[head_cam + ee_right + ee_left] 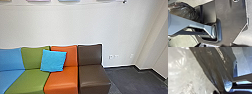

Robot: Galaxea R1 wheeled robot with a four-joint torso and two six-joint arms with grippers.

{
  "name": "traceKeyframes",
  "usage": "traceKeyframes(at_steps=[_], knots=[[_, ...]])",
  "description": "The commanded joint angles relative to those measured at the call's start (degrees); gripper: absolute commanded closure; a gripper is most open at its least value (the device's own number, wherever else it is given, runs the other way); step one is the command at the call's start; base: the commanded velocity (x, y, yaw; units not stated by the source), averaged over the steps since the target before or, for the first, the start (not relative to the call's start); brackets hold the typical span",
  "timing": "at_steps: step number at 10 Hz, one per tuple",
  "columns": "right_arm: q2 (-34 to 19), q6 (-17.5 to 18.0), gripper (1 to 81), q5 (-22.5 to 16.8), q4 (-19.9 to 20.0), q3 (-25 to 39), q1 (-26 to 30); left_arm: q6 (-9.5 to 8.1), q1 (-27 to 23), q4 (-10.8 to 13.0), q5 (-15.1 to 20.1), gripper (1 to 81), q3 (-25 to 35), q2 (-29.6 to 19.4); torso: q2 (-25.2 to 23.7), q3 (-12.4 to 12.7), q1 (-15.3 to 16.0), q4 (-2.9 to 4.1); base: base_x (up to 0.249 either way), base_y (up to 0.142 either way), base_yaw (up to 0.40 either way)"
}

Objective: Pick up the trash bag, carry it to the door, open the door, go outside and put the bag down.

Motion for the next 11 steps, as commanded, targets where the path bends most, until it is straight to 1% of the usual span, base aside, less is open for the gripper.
traceKeyframes(at_steps=[1, 2, 3, 4, 6, 8, 10, 11], knots=[[0.7, -0.48, 1.0, -2.99, -0.99, -0.64, 1.47, 0.43, -0.99, 0.64, 4.35, 81.1, -3.57, 2.21, 5.38, 4.33, -3.45, 0.0, 0.0, 0.0, 0.0], [1.68, -0.57, 1.0, -2.99, -1.08, -1.88, 1.21, 0.52, -0.72, 0.99, 4.27, 81.1, -5.52, 3.54, 7.35, 5.85, -4.76, 0.0, 0.0, 0.0, 0.0], [2.46, -0.74, 1.0, -2.99, -1.25, -3.19, 0.86, 0.61, -0.46, 1.16, 4.27, 81.1, -7.61, 4.93, 9.49, 2.88, -6.18, 0.0, 0.0, 0.0, 0.0], [3.08, -0.75, 1.0, -2.91, -1.86, -4.07, 0.51, 0.61, -0.11, 1.25, 4.27, 81.1, -9.47, 6.16, 11.06, 3.87, -7.26, 0.0, 0.0, 0.0, 0.0], [5.2, -0.75, 1.0, -2.73, -2.75, -6.62, 0.07, 0.69, 0.24, 1.34, 4.27, 81.1, -14.75, 9.43, 14.26, 4.57, -9.35, 0.0, 0.0, 0.0, 0.0], [6.69, -0.75, 1.0, -1.59, -2.92, -8.73, -0.2, 0.69, 0.33, 1.34, 4.27, 81.1, -18.86, 12.14, 18.19, 4.63, -11.91, 0.0, 0.0, 0.0, 0.0], [7.92, -0.75, 1.0, -1.5, -3.01, -9.96, -0.29, 0.69, 0.42, 1.43, 4.27, 81.1, -21.77, 14.08, 22.36, 4.63, -14.62, 0.0, 0.0, 0.0, 0.0], [8.53, -0.84, 1.0, -1.59, -3.01, -10.58, -0.29, 0.69, 0.42, 1.52, 4.36, 81.1, -23.01, 14.87, 24.12, 9.31, -15.74, 0.0, 0.0, 0.0, 0.0]])
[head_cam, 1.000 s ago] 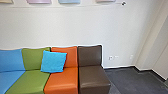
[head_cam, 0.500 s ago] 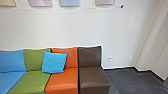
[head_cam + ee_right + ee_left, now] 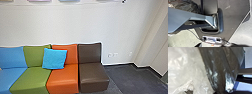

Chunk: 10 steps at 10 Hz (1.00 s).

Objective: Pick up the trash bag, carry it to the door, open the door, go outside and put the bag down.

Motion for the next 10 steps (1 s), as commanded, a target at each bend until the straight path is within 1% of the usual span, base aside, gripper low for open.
traceKeyframes(at_steps=[1, 2, 6, 7, 8, 9, 10], knots=[[0.7, -0.25, 1.0, -3.75, -0.48, -0.78, 1.65, 0.5, -1.62, 0.77, 4.69, 81.1, -3.27, 1.48, 5.49, 5.4, -3.51, 0.0, 0.0, 0.0, 0.0], [1.14, -0.25, 1.0, -3.75, -0.49, -1.4, 1.65, 0.5, -1.62, 1.12, 4.69, 81.1, -4.06, 2.1, 6.89, 6.25, -4.43, 0.0, 0.0, 0.0, 0.0], [2.55, -0.33, 1.0, -3.75, -0.58, -3.51, 1.48, 0.5, -1.62, 1.21, 4.69, 81.1, -4.34, 2.72, 14.08, 13.48, -9.15, 0.0, 0.0, 0.0, 0.0], [2.64, -0.34, 1.0, -3.75, -0.58, -3.51, 1.56, 0.5, -1.62, 1.13, 4.69, 81.1, -4.34, 2.8, 16.0, 13.91, -10.04, 0.0, 0.0, 0.0, 0.0], [2.64, -0.25, 1.0, -3.75, -0.58, -3.51, 1.56, 0.5, -1.62, 1.12, 4.69, 81.1, -4.34, 2.8, 12.11, 11.65, -7.93, 0.0, 0.0, 0.0, 0.0], [2.64, -0.25, 1.0, -3.75, -0.58, -3.51, 1.48, 0.5, -1.62, 1.12, 4.69, 81.1, -4.34, 2.89, 13.42, 12.94, -8.85, 0.0, 0.0, 0.0, 0.0], [2.73, -0.25, 1.0, -3.75, -0.49, -3.78, 1.48, 0.5, -1.62, 1.04, 4.69, 81.1, -4.34, 2.98, 13.79, 13.37, -9.26, 0.0, 0.0, 0.0, 0.0]])
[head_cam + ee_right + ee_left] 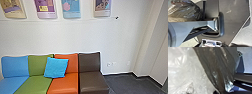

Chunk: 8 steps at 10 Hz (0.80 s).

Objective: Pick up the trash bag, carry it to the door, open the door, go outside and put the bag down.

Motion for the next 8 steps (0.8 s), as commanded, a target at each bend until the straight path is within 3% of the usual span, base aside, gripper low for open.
traceKeyframes(at_steps=[1, 2, 3, 4, 8], knots=[[-0.25, -0.29, 1.0, -3.51, -0.16, -0.07, 2.95, 0.25, -3.12, 0.2, 3.76, 81.1, 0.04, -0.04, 0.0, 0.02, 0.0, 0.0, 0.0, 0.0, 0.0], [0.02, -0.2, 1.0, -3.51, -0.16, -0.51, 2.95, 0.25, -3.12, 0.12, 3.68, 81.1, -0.67, 0.67, -0.11, 2.53, -0.02, 0.0, 0.0, 0.0, 0.0], [0.45, -0.2, 1.0, -3.51, -0.16, -1.03, 2.95, 0.25, -3.2, 0.12, 3.68, 81.1, -2.66, 2.14, -0.22, 2.75, -0.02, 0.0, 0.0, 0.0, 0.0], [0.9, -0.2, 1.0, -3.51, -0.16, -1.56, 2.95, 0.25, -3.12, 0.12, 3.68, 81.1, -5.05, 3.65, -0.24, 0.68, -0.02, 0.0, 0.0, 0.0, 0.0], [2.48, -0.29, 1.0, -3.51, -0.16, -4.47, 2.95, 0.34, -3.2, 0.21, 3.76, 81.1, -7.79, 5.33, -0.26, 1.9, -0.13, 0.0, 0.0, 0.0, 0.0]])
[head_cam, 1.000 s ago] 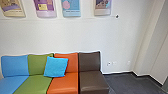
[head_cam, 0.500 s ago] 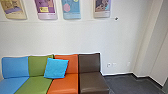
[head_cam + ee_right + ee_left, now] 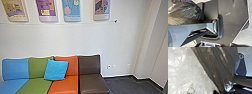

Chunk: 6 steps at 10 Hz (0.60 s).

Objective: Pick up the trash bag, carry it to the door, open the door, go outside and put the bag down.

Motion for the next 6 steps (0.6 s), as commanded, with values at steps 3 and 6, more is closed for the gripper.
traceKeyframes(at_steps=[3, 6], knots=[[0.41, -0.29, 1.0, -3.44, -0.34, -0.27, 3.23, 0.45, -3.29, 0.9, 3.85, 81.1, -0.11, 0.03, 0.0, 0.0, 0.0, 0.0, 0.0, 0.0, 0.0], [0.41, -0.29, 1.0, -3.44, -0.6, -0.35, 3.23, 0.45, -3.29, 1.17, 4.03, 81.1, 0.07, -0.23, 0.0, 0.0, -0.02, 0.0, 0.0, 0.0, 0.0]])
